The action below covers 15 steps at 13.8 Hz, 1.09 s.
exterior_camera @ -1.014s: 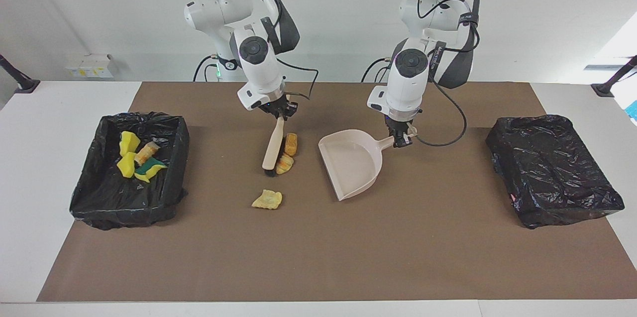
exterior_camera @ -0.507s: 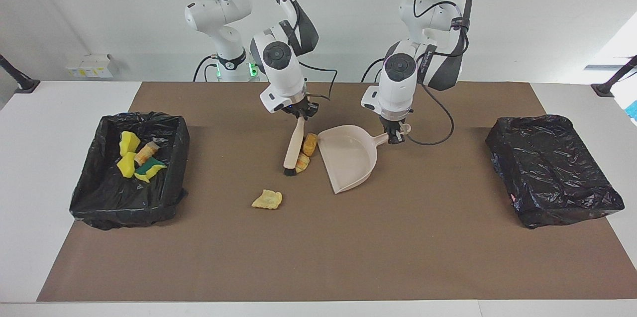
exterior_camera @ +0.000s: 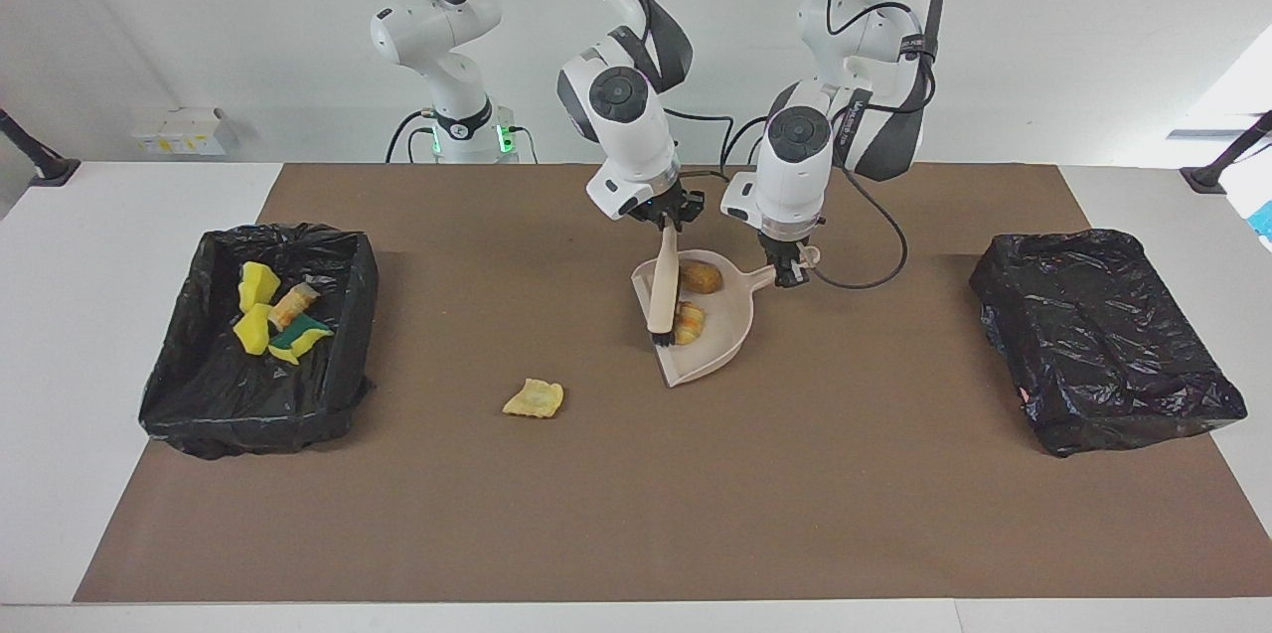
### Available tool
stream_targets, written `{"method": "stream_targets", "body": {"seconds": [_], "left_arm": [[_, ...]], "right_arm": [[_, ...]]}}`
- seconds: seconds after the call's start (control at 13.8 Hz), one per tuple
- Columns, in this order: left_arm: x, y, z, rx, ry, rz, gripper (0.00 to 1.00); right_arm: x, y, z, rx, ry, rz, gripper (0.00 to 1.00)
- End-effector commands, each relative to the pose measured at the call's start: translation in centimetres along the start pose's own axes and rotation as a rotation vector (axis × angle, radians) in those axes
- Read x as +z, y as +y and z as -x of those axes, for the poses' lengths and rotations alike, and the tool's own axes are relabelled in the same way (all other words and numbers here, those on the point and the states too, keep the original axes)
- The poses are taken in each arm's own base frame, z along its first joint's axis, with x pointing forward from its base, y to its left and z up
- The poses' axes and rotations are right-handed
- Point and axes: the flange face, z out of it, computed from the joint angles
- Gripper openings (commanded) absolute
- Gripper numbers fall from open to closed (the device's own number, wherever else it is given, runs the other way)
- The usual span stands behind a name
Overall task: Sweep and dump trash in bin
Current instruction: 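Sweep two bread chunks into the dustpan with the right gripper's brush, then sweep the last bread chunk into the dustpan with the right gripper's brush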
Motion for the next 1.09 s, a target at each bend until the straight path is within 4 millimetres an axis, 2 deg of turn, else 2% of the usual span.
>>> {"method": "stream_targets", "body": {"seconds": [0.0, 0.14, 0.29, 0.43, 0.58, 0.8, 0.87, 1.01], "left_arm": [[-0.2, 0.4, 0.8, -0.039, 0.015, -0.026, 0.0], [-0.1, 0.1, 0.7, -0.045, 0.028, -0.032, 0.0], [-0.2, -0.3, 0.5, -0.092, 0.09, -0.021, 0.0], [0.0, -1.0, -0.1, -0.137, 0.166, -0.016, 0.0], [0.0, -1.0, -0.1, -0.152, 0.169, -0.015, 0.0], [0.0, -0.9, -0.1, -0.171, 0.167, -0.01, 0.0], [0.0, -0.9, 0.0, -0.171, 0.163, -0.008, 0.0], [0.1, -0.7, 0.2, -0.164, 0.144, 0.009, 0.0]], "right_arm": [[-3.2, 1.9, -0.7, 0.052, -0.052, 0.021, 0.0], [-5.9, 5.1, -1.8, 0.062, -0.023, 0.094, 0.0], [-7.6, 8.3, -2.9, 0.053, 0.009, 0.209, 0.0], [-8.2, 11.2, -4.6, 0.059, 0.04, 0.289, 0.0], [-8.7, 14.2, -6.4, 0.046, 0.065, 0.344, 0.0], [-9.9, 19.8, -10.6, -0.071, 0.103, 0.36, 0.0], [-9.3, 21.2, -12.1, -0.11, 0.107, 0.374, 0.0], [-7.5, 21.4, -14.3, -0.188, 0.144, 0.42, 0.0]]}}
